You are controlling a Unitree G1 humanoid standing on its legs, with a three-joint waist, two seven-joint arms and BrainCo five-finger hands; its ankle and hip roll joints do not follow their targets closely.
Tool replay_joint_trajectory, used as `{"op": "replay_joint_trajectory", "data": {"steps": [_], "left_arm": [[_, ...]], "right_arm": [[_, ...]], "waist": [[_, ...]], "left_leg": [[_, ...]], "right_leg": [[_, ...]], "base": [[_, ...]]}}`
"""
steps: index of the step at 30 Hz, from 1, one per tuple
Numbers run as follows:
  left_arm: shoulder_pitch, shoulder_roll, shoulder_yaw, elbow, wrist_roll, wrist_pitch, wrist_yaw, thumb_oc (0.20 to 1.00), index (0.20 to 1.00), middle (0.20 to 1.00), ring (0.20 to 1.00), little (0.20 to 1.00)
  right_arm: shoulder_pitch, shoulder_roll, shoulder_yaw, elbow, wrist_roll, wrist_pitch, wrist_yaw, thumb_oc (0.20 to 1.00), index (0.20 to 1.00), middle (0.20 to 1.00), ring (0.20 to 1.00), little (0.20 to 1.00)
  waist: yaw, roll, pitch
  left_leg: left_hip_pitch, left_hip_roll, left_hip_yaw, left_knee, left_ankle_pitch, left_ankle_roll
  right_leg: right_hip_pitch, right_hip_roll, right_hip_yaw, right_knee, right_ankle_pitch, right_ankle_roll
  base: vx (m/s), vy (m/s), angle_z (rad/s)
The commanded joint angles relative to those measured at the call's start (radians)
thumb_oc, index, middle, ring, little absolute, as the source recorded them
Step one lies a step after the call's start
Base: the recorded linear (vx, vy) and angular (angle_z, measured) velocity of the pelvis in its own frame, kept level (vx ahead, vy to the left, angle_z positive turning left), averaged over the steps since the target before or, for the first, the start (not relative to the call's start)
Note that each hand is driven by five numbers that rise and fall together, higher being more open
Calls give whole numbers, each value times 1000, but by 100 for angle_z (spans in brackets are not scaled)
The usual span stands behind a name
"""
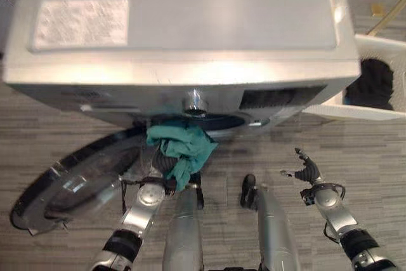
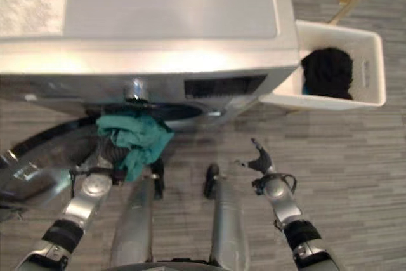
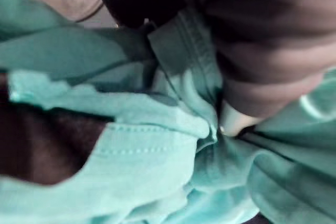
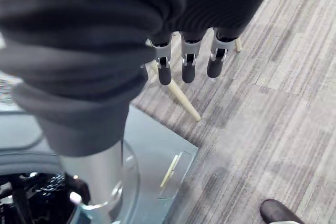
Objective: Grab the laundry basket,head to the washer,open it,put in the laundry and shut it.
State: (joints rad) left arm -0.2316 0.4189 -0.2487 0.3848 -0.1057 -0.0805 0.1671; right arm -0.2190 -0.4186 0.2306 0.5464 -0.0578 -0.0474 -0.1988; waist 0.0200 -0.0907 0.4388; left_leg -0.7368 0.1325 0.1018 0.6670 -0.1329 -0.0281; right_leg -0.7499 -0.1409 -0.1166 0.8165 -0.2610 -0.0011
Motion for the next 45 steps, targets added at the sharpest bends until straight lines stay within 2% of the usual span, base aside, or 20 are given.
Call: {"op": "replay_joint_trajectory", "data": {"steps": [1, 4, 5, 8, 10, 14, 15, 16, 17, 20, 22, 23, 24, 28, 35, 41, 42, 43, 45], "left_arm": [[14, -1, -21, -48, 26, -55, 64, 200, 200, 200, 200, 200], [-85, -6, -33, -53, 39, -53, 123, 200, 200, 200, 200, 200], [-87, -6, -34, -52, 39, -54, 123, 200, 200, 200, 200, 200], [-249, 16, -45, -23, 64, -54, 222, 200, 200, 200, 200, 200], [-357, 31, -62, 28, 62, -48, 273, 200, 200, 200, 200, 200], [-552, 104, -93, 144, 59, -45, 319, 200, 200, 200, 200, 200], [-682, 172, -128, 203, 86, -43, 348, 200, 200, 200, 200, 200], [-744, 206, -157, 230, 101, -44, 359, 200, 200, 200, 200, 200], [-750, 206, -161, 235, 100, -46, 360, 200, 200, 200, 200, 200], [-896, 292, -238, 278, 163, -37, 406, 200, 200, 200, 200, 200], [-921, 304, -257, 285, 184, -28, 412, 200, 200, 200, 200, 200], [-947, 311, -273, 308, 193, -20, 414, 696, 696, 696, 696, 696], [-1023, 340, -336, 369, 246, 7, 412, 1000, 1000, 1000, 1000, 1000], [-1146, 361, -449, 523, 323, 64, 329, 1000, 1000, 1000, 1000, 1000], [-1078, 338, -437, 464, 376, 72, 200, 1000, 1000, 1000, 1000, 1000], [-893, 295, -310, 377, 312, 43, 233, 1000, 1000, 1000, 1000, 1000], [-838, 282, -278, 347, 294, 39, 233, 1000, 1000, 1000, 1000, 1000], [-707, 235, -200, 299, 218, 16, 223, 1000, 1000, 1000, 1000, 1000], [-559, 189, -136, 225, 172, 1, 200, 1000, 1000, 1000, 1000, 1000]], "right_arm": [[47, -24, -17, -69, 44, -44, -54, 1000, 1000, 1000, 1000, 1000], [37, -18, -30, -99, 66, -61, -82, 1000, 1000, 1000, 1000, 1000], [37, -18, -31, -99, 66, -61, -82, 1000, 1000, 1000, 1000, 1000], [31, -13, -25, -119, 71, -82, -96, 1000, 1000, 1000, 1000, 1000], [31, -12, -11, -120, 75, -95, -101, 1000, 1000, 1000, 1000, 1000], [18, -26, -1, -139, 82, -116, -97, 1000, 1000, 1000, 1000, 1000], [11, -49, 7, -156, 85, -138, -91, 1000, 1000, 1000, 1000, 1000], [8, -57, 9, -159, 88, -147, -86, 1000, 1000, 1000, 1000, 1000], [6, -56, 8, -159, 89, -148, -86, 1000, 1000, 1000, 1000, 1000], [4, -81, 19, -173, 94, -180, -70, 1000, 1000, 1000, 1000, 1000], [9, -83, 23, -178, 97, -187, -63, 1000, 1000, 1000, 1000, 1000], [13, -88, 23, -182, 99, -191, -58, 1000, 1000, 1000, 1000, 1000], [11, -98, 32, -179, 103, -201, -52, 1000, 1000, 1000, 1000, 1000], [0, -126, 33, -183, 112, -200, -30, 1000, 1000, 1000, 1000, 1000], [14, -130, 23, -185, 107, -175, 11, 1000, 1000, 1000, 1000, 1000], [30, -96, 29, -156, 107, -170, 4, 1000, 1000, 1000, 1000, 1000], [35, -88, 30, -148, 103, -164, 0, 1000, 1000, 1000, 1000, 1000], [41, -59, 28, -120, 93, -146, -8, 1000, 1000, 1000, 1000, 1000], [46, -34, 26, -82, 81, -122, -17, 1000, 1000, 1000, 1000, 1000]], "waist": [[-9, 12, -77], [-26, 7, -73], [-26, 8, -79], [-53, 7, -83], [-70, 6, -83], [-95, 3, -86], [-112, 5, -90], [-119, 7, -94], [-119, 6, -94], [-136, 13, -103], [-138, 16, -107], [-140, 15, -111], [-144, 19, -118], [-148, 26, -125], [-130, 25, -139], [-112, 17, -155], [-110, 17, -159], [-98, 18, -168], [-87, 19, -173]], "left_leg": [[-71, -7, -42, 39, -20, 40], [-249, 5, -58, 208, -68, 52], [-260, 6, -60, 215, -71, 52], [-411, 13, -81, 336, -112, 66], [-459, 16, -88, 378, -127, 73], [-540, 19, -92, 434, -145, 80], [-582, 14, -97, 470, -154, 86], [-602, 14, -99, 483, -160, 87], [-607, 14, -99, 486, -161, 88], [-666, 8, -103, 526, -170, 88], [-677, 8, -104, 528, -170, 86], [-687, 7, -103, 532, -170, 85], [-708, 4, -106, 542, -168, 86], [-730, -1, -107, 552, -163, 83], [-716, -12, -107, 557, -165, 75], [-653, -1, -113, 484, -142, 58], [-629, 1, -111, 458, -134, 55], [-568, 1, -104, 392, -117, 44], [-476, 1, -92, 303, -95, 33]], "right_leg": [[6, 0, 13, -37, -10, 36], [-159, -10, 36, 102, -63, 8], [-170, -10, 36, 109, -66, 8], [-318, -23, 57, 233, -108, -5], [-371, -27, 71, 279, -121, -10], [-450, -28, 85, 336, -131, -9], [-489, -27, 94, 367, -138, -10], [-509, -28, 97, 383, -140, -8], [-514, -29, 97, 386, -141, -8], [-568, -29, 101, 426, -143, -4], [-578, -30, 102, 431, -142, -1], [-587, -29, 102, 433, -140, 0], [-605, -28, 102, 439, -134, 3], [-624, -29, 103, 452, -128, 7], [-624, -28, 109, 467, -132, 4], [-556, -29, 83, 391, -114, 5], [-531, -30, 76, 362, -106, 6], [-474, -29, 60, 294, -91, 12], [-389, -27, 46, 203, -66, 23]], "base": [[-64, 18, -3], [-53, 17, -4], [-56, 44, -4], [-9, 58, -3], [5, 61, 0], [5, 50, -5], [23, 55, -8], [19, 41, -5], [15, 31, 2], [8, 13, 0], [13, 19, 9], [0, 0, 0], [0, 0, 0], [-2, -2, 1], [-2, -27, 7], [-36, -17, 1], [-74, -16, 6], [-83, -18, 4], [-63, -12, -1]]}}
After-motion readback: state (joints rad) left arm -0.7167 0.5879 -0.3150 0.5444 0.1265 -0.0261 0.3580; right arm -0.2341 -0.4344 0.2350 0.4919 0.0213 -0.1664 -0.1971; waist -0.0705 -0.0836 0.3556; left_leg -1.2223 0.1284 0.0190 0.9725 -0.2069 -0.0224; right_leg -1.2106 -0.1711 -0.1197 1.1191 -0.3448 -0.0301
